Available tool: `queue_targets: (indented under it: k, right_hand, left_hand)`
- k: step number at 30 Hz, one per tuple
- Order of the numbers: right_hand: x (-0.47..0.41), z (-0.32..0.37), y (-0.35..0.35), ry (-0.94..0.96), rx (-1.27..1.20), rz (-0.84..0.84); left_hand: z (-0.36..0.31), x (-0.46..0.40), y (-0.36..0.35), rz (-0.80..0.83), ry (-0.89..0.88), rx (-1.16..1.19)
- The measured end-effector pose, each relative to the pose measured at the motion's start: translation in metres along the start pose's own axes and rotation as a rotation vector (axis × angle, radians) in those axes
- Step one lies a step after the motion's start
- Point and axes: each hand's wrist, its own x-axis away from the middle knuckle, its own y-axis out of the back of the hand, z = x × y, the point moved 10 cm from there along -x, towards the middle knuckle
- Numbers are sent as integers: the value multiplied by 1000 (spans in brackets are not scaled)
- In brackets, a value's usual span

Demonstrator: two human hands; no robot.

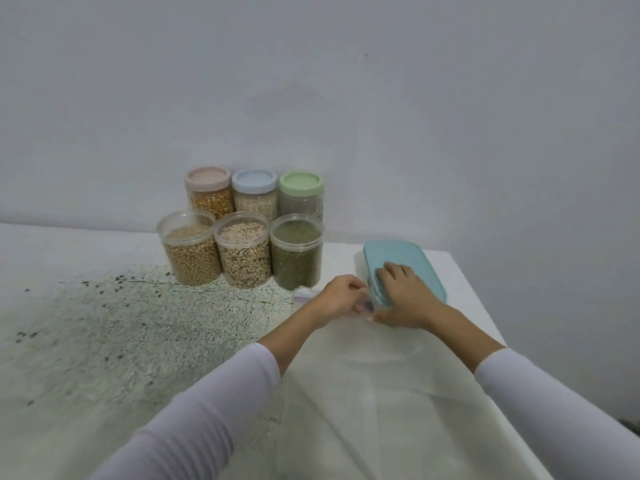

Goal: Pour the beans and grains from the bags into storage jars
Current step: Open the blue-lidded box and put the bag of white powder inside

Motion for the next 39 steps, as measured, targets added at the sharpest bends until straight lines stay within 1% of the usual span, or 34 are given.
queue_targets:
  k: [3,5,7,9,12,14,16,17,19,21,22,23,24,26,27,28,29,31,33,35,37,39]
  right_hand:
    - [-4,0,-4,-5,135,-47]
    - [-7,0,-5,-23,141,-66]
    - [-7,2,4,-42,104,-132]
    - [-1,1,23,-67,-5,-242]
    - [14,-10,60,-125,-261,-454]
    - [21,-12,78,-129,-408,-596]
    - [30,-9,95,-79,-544,-772]
    - [36,-4,105,-20,-591,-867]
    - [49,16,122,157,-621,-1016]
    - [58,38,129,337,-610,-1090]
    - [61,50,130,422,-611,-1101]
    - [64,61,130,493,-610,-1106]
    - [67,73,129,556,-604,-1110]
    - [73,97,125,669,-587,-1096]
    - [74,106,122,711,-581,-1079]
    - [74,115,118,747,-585,-1059]
    - [73,123,114,780,-599,-1032]
    - [70,143,106,843,-639,-952]
    - [67,166,97,900,-687,-862]
    - [63,182,91,888,-781,-766]
    - [58,194,92,828,-892,-671]
    - [57,199,98,771,-1012,-628]
  left_hand:
    - [11,0,-10,20,-14,-81]
    - [13,2,-9,-1,-66,-176]
    - [14,5,-10,-8,-124,-301]
    - [13,9,-10,-15,-161,-373]
    - [10,13,-2,-72,-191,-370]
    - [10,14,2,-92,-200,-372]
    - [8,16,8,-105,-208,-356]
    - [8,17,10,-100,-207,-349]
    - [9,21,11,-65,-211,-386]
    - [11,27,17,-73,-214,-408]
    - [11,31,25,-120,-219,-365]
    - [11,35,35,-180,-216,-263]
    - [10,39,48,-257,-209,-99]
    - [17,57,78,-448,-156,401]
    - [20,64,88,-501,-142,654]
    - [22,70,99,-520,-165,855]
    - [20,75,110,-498,-194,968]
    - [9,89,131,-394,-290,1056]
    - [2,105,144,-337,-350,1041]
    - [4,115,149,-353,-328,1006]
    - [14,126,156,-416,-326,1030]
    - [23,138,165,-435,-359,1048]
